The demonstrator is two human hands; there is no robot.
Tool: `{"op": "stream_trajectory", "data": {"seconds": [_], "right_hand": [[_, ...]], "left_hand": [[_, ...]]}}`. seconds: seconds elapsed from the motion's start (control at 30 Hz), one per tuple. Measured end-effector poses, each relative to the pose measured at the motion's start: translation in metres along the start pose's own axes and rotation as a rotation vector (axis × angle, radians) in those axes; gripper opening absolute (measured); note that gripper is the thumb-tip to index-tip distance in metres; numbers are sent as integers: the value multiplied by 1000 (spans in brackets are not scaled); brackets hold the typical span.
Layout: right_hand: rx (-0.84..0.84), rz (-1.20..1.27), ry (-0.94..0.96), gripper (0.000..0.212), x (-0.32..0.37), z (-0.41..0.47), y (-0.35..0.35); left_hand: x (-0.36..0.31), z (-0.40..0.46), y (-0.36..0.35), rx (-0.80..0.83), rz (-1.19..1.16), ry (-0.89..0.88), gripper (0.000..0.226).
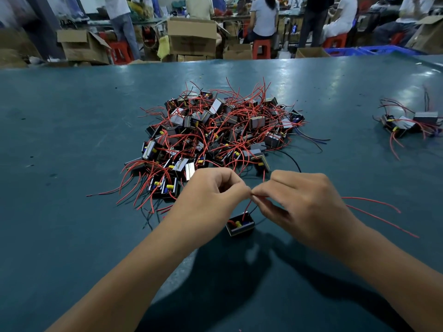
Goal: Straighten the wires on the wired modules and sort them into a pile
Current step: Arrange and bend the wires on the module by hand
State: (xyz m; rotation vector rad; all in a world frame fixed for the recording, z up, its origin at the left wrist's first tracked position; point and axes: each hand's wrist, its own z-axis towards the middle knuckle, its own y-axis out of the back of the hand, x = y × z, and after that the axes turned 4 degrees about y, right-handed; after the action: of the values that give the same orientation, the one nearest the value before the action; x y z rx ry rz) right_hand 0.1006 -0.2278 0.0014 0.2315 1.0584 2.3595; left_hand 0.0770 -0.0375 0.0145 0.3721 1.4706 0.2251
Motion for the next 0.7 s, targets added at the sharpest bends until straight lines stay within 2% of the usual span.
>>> {"op": "stream_trajectory", "data": {"seconds": [0.13,0.2,0.23,0.37,0.43,0.53,0.7], "right_hand": [[-24,-73,54,25,4,0,-2],[-22,-55,23,24,2,-1,-3],[-16,-36,-1,23,0,-1,-3],[-5,96,-82,16,-8,-5,-2],[-8,173,-111,19,-11,-5,-2],[3,221,-115,22,-12,-6,-2],[14,230,-98,21,-12,-5,0]], "left_hand": [[-2,1,-2,133,-376,378,30],[-1,1,-3,161,-396,378,29],[0,2,-2,147,-320,298,27],[4,7,12,32,104,-203,17],[6,10,18,30,244,-374,18],[9,15,20,52,421,-526,11],[14,19,19,24,500,-650,11]]}}
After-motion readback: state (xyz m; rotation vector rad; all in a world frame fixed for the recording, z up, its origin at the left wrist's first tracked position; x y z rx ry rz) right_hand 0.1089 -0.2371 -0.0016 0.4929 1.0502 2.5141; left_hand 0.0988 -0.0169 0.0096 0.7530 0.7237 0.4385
